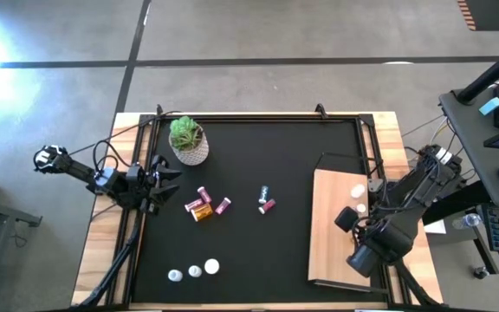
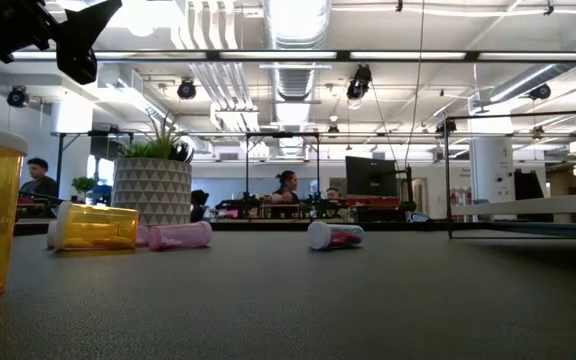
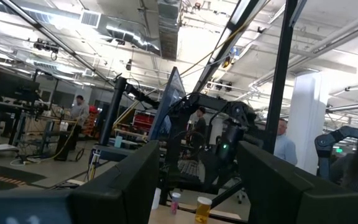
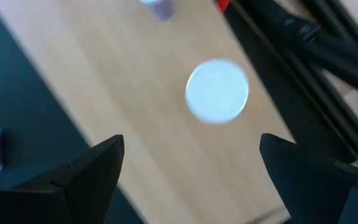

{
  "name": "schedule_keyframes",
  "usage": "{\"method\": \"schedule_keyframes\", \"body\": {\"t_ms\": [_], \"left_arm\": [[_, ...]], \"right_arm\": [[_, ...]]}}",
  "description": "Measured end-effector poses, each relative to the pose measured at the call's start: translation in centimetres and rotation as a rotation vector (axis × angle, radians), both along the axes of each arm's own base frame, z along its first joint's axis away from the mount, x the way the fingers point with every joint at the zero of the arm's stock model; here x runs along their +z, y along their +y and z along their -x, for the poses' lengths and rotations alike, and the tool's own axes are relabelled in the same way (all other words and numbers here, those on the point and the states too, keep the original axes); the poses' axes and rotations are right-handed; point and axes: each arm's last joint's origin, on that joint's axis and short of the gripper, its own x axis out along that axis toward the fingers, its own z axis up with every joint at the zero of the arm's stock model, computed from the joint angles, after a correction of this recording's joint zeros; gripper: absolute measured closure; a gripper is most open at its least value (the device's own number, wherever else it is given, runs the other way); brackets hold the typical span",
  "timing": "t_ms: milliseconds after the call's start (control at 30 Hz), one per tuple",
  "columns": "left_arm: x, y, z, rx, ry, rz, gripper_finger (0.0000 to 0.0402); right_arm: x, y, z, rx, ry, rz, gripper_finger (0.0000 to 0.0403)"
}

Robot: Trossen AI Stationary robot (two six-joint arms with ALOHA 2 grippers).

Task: Pick and place medicine bottles onto shelf by color
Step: Put the right pink tablet bottle on the shelf

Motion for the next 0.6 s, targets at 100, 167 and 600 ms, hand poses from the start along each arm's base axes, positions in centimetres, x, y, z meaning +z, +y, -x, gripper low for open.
{"method": "schedule_keyframes", "body": {"t_ms": [100,167,600], "left_arm": [[0.0,0.0,0.0,0.0,0.0,0.0,0.0202],[0.0,0.0,0.0,0.0,0.0,0.0,0.0202],[0.0,0.0,0.0,0.0,0.0,0.0,0.0202]], "right_arm": [[1.5,0.2,-0.4,0.062,-0.083,-0.002,0.0037],[2.3,0.3,-0.8,0.119,-0.151,0.024,0.0037],[5.5,0.5,-5.5,0.933,-0.373,1.086,0.0037]]}}
